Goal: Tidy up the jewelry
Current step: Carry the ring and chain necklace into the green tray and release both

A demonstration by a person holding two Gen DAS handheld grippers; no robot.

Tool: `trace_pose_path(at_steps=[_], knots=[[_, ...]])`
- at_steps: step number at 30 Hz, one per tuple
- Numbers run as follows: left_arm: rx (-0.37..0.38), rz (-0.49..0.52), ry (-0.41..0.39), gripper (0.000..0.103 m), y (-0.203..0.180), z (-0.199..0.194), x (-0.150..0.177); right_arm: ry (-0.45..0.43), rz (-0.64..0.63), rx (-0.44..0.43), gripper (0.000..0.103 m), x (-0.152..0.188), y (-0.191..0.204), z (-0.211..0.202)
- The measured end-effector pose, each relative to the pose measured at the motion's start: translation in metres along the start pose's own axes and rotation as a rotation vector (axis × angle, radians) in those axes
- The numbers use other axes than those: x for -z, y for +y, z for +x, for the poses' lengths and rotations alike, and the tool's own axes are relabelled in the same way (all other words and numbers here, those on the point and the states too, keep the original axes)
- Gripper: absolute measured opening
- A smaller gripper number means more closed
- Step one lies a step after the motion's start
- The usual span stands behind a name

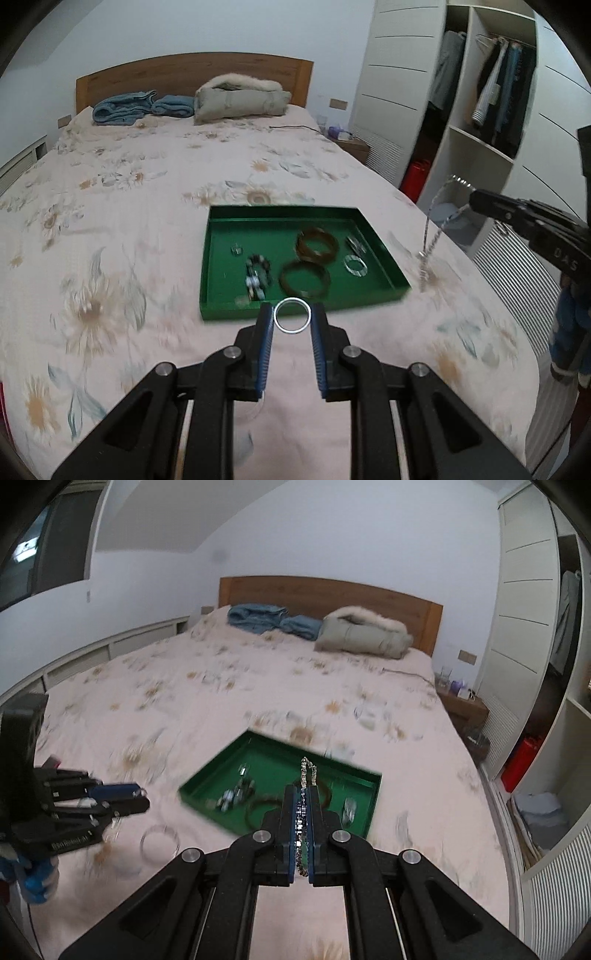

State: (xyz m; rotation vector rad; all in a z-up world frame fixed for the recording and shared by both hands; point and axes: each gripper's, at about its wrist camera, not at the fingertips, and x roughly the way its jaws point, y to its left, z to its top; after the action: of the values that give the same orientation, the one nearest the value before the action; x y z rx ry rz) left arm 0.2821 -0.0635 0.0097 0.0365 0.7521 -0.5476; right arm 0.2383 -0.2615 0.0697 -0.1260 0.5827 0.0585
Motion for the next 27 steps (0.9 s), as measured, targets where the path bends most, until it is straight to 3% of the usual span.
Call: trace_pose_path(at_steps=[5,12,19,27], knots=[[-0.057,-0.022,0.036,0.019,0.016,0.055,-0.037,-0.001,0.022,-0.019,0.004,-0.031,0.002,0.059],[-0.124,-0.035,0.117,0.019,0.04,0.128,-0.046,0.055,0.04,-0.067,0.004,-0.04,0.017,0.157],[-0.145,-0.053,0.188,0.019,0.056,0.18,-0.027,0.181,0.064,-0.085,0.004,-0.007,0.022,0.232],[-0.165,-0.039,0.197,0.019,0.056,0.192,-0.015,0.3,0.089,-0.045,0.005,0.033,0.01,0.256]])
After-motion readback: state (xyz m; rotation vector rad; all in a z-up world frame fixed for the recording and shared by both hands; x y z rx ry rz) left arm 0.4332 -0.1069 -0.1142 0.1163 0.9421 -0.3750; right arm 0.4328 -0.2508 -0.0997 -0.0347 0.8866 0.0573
